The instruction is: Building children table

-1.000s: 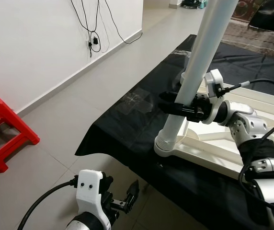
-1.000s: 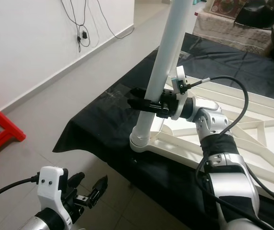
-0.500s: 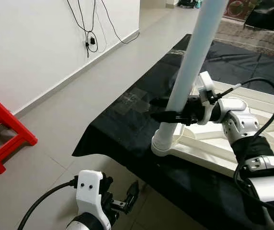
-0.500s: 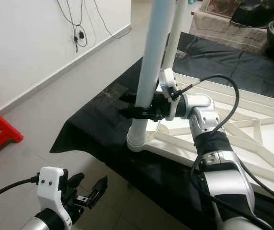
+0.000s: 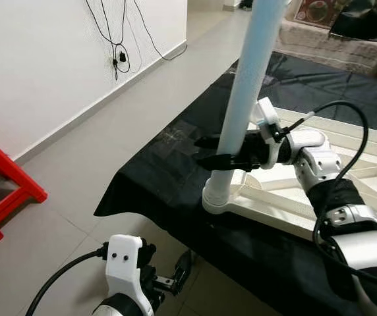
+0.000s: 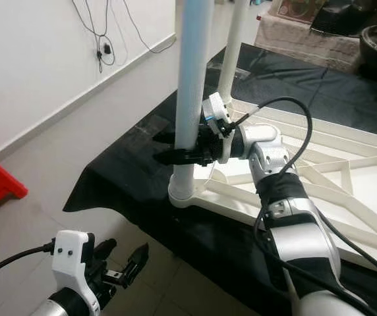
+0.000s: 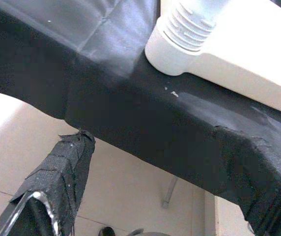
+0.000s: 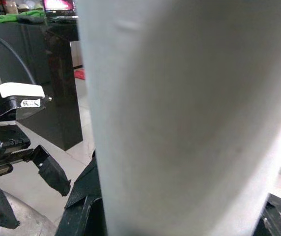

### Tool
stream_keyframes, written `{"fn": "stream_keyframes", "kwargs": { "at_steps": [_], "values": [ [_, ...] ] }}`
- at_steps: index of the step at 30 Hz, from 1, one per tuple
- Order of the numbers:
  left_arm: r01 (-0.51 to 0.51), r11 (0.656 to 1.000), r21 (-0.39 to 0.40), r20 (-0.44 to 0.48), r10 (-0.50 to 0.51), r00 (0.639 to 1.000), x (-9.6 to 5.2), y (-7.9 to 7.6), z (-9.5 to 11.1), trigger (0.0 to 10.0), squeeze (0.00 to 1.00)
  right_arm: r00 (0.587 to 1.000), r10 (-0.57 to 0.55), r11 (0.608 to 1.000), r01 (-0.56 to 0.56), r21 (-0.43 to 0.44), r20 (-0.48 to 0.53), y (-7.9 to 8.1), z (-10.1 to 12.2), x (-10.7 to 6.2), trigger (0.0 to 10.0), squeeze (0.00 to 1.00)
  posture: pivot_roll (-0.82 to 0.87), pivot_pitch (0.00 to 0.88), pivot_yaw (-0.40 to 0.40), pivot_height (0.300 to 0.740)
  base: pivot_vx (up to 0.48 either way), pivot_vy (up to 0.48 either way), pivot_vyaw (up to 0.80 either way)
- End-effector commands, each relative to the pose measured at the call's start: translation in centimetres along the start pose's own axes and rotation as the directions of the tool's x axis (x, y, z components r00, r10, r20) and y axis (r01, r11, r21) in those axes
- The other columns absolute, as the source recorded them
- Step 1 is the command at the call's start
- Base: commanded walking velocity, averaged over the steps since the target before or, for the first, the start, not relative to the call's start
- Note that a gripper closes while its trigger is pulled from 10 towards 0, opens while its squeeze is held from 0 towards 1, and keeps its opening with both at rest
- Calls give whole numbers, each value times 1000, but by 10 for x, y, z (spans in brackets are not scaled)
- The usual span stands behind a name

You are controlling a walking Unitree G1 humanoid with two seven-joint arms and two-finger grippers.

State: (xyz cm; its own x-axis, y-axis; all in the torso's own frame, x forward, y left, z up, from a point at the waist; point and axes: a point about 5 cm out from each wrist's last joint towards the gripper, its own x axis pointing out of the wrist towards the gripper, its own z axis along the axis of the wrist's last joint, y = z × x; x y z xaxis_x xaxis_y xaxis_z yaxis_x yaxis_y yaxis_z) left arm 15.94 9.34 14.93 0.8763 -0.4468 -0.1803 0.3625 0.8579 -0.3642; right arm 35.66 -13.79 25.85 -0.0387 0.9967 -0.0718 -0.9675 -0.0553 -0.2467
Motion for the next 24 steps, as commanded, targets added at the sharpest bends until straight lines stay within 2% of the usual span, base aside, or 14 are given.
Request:
{"fn": "stream_keyframes", "kwargs": {
  "at_steps": [1, 5, 9, 17, 20, 21, 24],
  "values": [
    [1, 1000, 4, -17, -1, 1000, -3, -2, -1, 10000, 0, 995, 61, 994, -53, 95, -85, 8, -27, 12, 10000, 0, 223, 193, -35, 740, 0, 0, 0],
    [1, 1000, 5, -18, -1, 1000, -3, -1, -1, 10000, 0, 992, 86, 992, -77, 98, -93, 8, -27, 19, 10000, 0, 224, 196, -35, 740, 0, 0, 0],
    [4, 1000, 6, -20, -3, 1000, -3, -1, -1, 10000, 0, 989, 142, 978, -136, 158, -27, 8, -20, 33, 10000, 0, 226, 198, -37, 740, 0, 0, 0],
    [2, 1000, 8, -17, -2, 1000, -2, -1, 0, 10000, 0, 988, 155, 974, -148, 170, -25, 3, -22, 49, 10000, 0, 224, 202, -36, 740, 0, 0, 0],
    [1, 1000, 8, -17, -1, 1000, -2, -2, 0, 10000, 0, 990, 141, 974, -137, 179, -15, 1, -22, 51, 10000, 0, 228, 203, -42, 740, 0, 0, 0],
    [-2, 1000, 7, -15, 2, 1000, -1, -2, -1, 10000, 0, 995, 88, 974, -94, 205, 36, -4, -22, 52, 10000, 0, 231, 205, -50, 740, 0, 0, 0],
    [-3, 1000, 6, -13, 3, 1000, -1, -3, -1, 10000, 0, 997, 49, 974, -61, 217, 60, -6, -22, 50, 10000, 0, 229, 205, -49, 740, 0, 0, 0]
  ]
}}
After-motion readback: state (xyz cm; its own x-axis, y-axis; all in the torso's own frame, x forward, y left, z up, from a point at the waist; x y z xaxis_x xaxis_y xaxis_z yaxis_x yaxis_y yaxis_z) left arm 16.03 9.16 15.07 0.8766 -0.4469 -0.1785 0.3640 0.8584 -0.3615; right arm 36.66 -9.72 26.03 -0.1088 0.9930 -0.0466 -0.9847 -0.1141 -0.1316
